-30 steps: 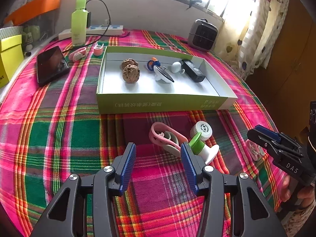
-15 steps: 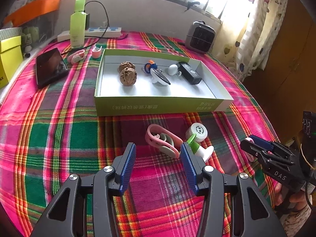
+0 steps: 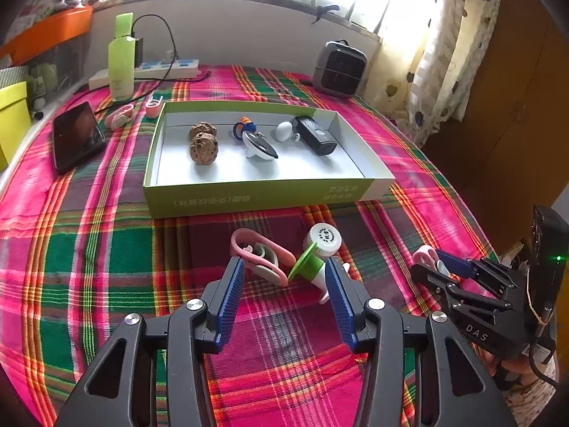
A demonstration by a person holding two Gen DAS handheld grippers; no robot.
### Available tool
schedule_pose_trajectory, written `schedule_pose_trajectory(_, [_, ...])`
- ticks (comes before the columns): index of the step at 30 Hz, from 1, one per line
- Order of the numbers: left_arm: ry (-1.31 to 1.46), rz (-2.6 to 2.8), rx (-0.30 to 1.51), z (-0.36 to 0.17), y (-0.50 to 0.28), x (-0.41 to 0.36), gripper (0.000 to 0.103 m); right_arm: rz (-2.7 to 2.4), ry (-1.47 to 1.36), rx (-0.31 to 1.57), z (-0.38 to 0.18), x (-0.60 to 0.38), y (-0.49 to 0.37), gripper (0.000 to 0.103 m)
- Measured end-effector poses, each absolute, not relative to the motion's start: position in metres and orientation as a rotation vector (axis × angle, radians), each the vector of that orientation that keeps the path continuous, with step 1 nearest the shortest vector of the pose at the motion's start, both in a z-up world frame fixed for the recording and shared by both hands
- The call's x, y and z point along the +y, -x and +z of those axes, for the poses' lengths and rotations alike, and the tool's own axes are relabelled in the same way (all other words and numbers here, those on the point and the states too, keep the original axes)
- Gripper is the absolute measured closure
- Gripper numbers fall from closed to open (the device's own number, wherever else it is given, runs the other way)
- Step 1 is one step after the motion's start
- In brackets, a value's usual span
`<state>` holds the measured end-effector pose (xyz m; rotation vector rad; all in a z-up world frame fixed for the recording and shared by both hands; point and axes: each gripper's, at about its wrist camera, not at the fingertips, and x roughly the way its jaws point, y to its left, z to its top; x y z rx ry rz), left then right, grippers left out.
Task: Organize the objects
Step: 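Lower the right tool onto the pink case with mint lid and grasp it, then grasp the green-and-white spool toy with the left tool while the right tool holds the pink case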
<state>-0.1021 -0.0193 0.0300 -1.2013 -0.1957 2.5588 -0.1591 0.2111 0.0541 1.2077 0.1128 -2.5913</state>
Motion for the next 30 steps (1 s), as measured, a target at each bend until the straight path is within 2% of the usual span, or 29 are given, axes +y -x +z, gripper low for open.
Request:
schedule_pose_trajectory(3, [1.199, 2.550, -0.178, 0.029, 0.102, -0.014, 0.057, -2.604, -1.204, 0.113, 0.055, 0.212, 0.159, 0.069])
schedule_pose_trajectory(5, [1.193, 2.544, -0.169, 0.030, 0.102, -0.011, 0.057, -2.611, -1.203, 0.100, 0.055, 0.215, 0.159, 0.079])
schedule_pose_trajectory(9, [1.184, 2.522, -0.133, 0.030, 0.102, -0.004, 0.057, -2.609, -1.199, 0.090, 0.055, 0.217, 0.159, 0.085])
schedule_pose_trajectory(13, [1.173, 2.523, -0.086, 0.032, 0.102, 0.003, 0.052, -2.603, -1.192, 0.086, 0.054, 0.217, 0.157, 0.085])
schedule_pose_trajectory(30, [1.185, 2.492, -0.006, 0.024, 0.109, 0.022, 0.052, -2.589, -1.182, 0.039, 0.054, 0.221, 0.156, 0.085])
